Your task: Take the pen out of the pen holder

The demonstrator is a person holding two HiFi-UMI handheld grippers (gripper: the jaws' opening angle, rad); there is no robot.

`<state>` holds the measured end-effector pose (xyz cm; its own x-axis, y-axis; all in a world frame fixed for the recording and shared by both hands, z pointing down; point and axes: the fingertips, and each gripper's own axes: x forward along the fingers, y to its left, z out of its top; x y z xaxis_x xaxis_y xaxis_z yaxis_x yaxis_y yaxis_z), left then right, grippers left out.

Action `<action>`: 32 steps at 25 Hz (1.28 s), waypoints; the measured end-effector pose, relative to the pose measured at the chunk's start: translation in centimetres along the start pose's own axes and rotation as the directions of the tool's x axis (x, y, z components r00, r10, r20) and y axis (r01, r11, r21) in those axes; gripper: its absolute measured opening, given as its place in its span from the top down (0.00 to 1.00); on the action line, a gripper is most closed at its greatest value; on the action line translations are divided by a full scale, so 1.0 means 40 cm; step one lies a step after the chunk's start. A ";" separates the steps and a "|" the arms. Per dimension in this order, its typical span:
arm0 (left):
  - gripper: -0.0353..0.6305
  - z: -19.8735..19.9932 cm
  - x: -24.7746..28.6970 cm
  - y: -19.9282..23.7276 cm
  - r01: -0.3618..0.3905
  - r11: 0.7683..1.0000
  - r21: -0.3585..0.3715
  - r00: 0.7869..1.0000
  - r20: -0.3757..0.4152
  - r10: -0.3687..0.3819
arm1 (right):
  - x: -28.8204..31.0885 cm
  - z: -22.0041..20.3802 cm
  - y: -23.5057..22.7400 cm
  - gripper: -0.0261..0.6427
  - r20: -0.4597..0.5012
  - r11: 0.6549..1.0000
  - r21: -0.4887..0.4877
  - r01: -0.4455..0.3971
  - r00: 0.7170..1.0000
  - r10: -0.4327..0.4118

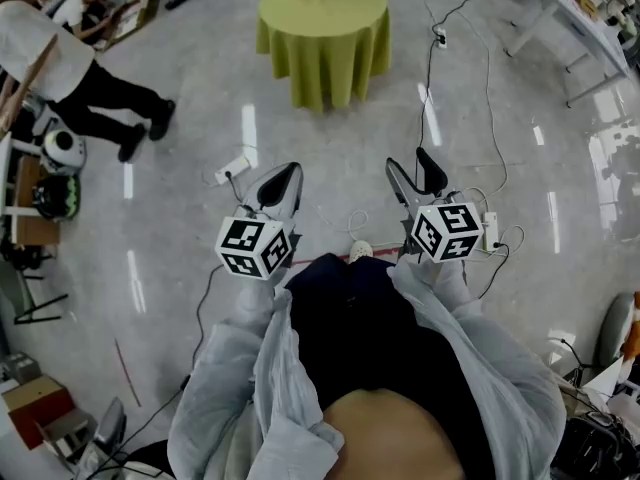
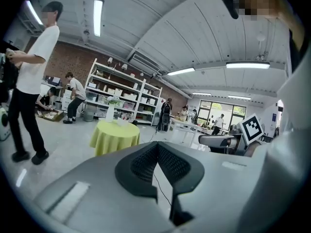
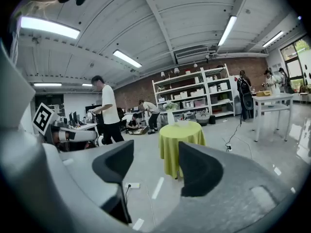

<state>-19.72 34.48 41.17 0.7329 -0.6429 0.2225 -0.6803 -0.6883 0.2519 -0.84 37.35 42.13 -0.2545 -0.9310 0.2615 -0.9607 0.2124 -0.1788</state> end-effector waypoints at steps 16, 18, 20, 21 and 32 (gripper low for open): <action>0.92 0.020 0.187 -0.020 -0.069 0.998 0.008 0.997 -0.015 0.070 | 0.085 0.106 -0.213 0.42 0.057 1.000 0.008 -0.009 0.998 0.008; 0.92 0.028 0.224 -0.019 -0.054 0.998 0.014 0.998 -0.019 0.055 | 0.105 0.105 -0.229 0.42 0.048 1.000 0.017 -0.012 0.999 0.011; 0.92 0.033 0.262 -0.008 -0.042 0.999 0.020 0.999 -0.024 0.042 | 0.133 0.101 -0.243 0.42 0.043 0.999 0.032 -0.015 0.999 0.013; 0.92 0.033 0.281 0.002 -0.037 0.999 0.019 0.999 -0.028 0.038 | 0.150 0.098 -0.249 0.42 0.039 0.999 0.036 -0.016 0.999 0.015; 0.92 0.174 0.555 0.157 0.008 1.000 0.023 0.999 -0.034 -0.007 | 0.420 0.205 -0.359 0.43 0.022 0.999 0.047 -0.011 1.000 0.010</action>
<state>-7.77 13.53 41.13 0.7376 -0.6262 0.2525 -0.6745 -0.7010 0.2317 9.59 16.22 41.34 -0.2612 -0.9353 0.2386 -0.9517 0.2082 -0.2258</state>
